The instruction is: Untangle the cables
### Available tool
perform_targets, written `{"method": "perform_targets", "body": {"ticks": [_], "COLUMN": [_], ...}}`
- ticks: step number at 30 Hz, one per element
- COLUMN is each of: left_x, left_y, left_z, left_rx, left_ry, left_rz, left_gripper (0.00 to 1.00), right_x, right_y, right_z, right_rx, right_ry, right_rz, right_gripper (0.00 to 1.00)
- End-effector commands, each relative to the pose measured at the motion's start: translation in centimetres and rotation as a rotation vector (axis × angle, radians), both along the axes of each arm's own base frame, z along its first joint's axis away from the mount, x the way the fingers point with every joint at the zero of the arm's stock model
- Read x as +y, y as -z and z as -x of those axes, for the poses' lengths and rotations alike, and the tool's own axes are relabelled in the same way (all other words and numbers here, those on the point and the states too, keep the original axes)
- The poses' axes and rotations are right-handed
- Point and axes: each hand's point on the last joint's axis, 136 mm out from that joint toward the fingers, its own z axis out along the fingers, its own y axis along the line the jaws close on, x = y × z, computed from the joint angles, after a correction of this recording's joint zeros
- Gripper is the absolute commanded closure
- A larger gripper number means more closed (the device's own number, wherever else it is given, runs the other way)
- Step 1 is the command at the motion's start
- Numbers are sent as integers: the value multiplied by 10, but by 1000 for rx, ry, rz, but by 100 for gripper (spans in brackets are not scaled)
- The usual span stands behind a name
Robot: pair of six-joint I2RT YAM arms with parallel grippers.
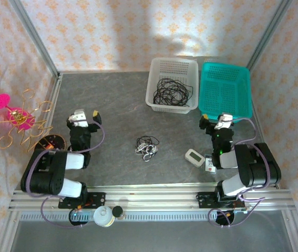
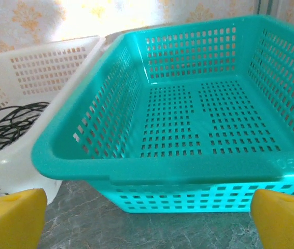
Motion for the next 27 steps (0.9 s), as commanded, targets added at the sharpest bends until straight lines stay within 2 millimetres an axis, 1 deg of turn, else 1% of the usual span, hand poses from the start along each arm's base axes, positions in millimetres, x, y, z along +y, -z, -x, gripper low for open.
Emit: {"method": "perform_targets", "body": {"ticks": [1, 2, 3, 4, 6, 7, 9, 11, 13, 16, 18, 19, 22, 24, 27], "left_x": [-10, -14, -19, -24, -30, -36, -45, -56, -75, -105, -125, -135, -161, -174, -181], "left_y": [-9, -12, -15, -17, -20, -23, -27, -29, -27, -21, -17, -14, -6, 4, 23], "left_z": [-1, 1, 3, 3, 5, 6, 9, 15, 23, 36, 45, 50, 64, 74, 87], "left_rx": [40, 33, 36, 54, 109, 127, 133, 127, 133, 187, 240, 264, 333, 391, 467], "left_ry": [16, 24, 32, 40, -2, 10, 35, 81, 161, 273, 334, 368, 455, 507, 540], "left_rz": [1, 3, 6, 2, 0, 23, 97, 206, 295, 333, 339, 335, 328, 337, 366], "left_gripper": [2, 2, 2, 2, 5, 6, 9, 12, 13, 14, 15, 15, 17, 18, 20], "right_x": [-13, -17, -24, -25, -33, -36, -31, -8, 14, 45, 74, 85, 133, 166, 202], "right_y": [-25, -27, -28, -31, -33, -37, -41, -46, -44, -40, -42, -42, -41, -40, -43], "right_z": [-2, -3, -4, -5, -1, 3, 5, 0, 1, 7, 15, 18, 36, 52, 73], "right_rx": [-21, 6, 33, 66, 114, 125, 147, 183, 251, 346, 399, 421, 484, 516, 521], "right_ry": [102, 134, 192, 210, 295, 330, 316, 189, 92, -23, -130, -168, -366, -510, -692], "right_rz": [-3, -30, -99, -117, -201, -256, -318, -348, -361, -317, -277, -266, -233, -219, -194], "right_gripper": [0, 0, 0, 0, 1, 1, 2, 5, 6, 8, 9, 9, 12, 16, 19]}}
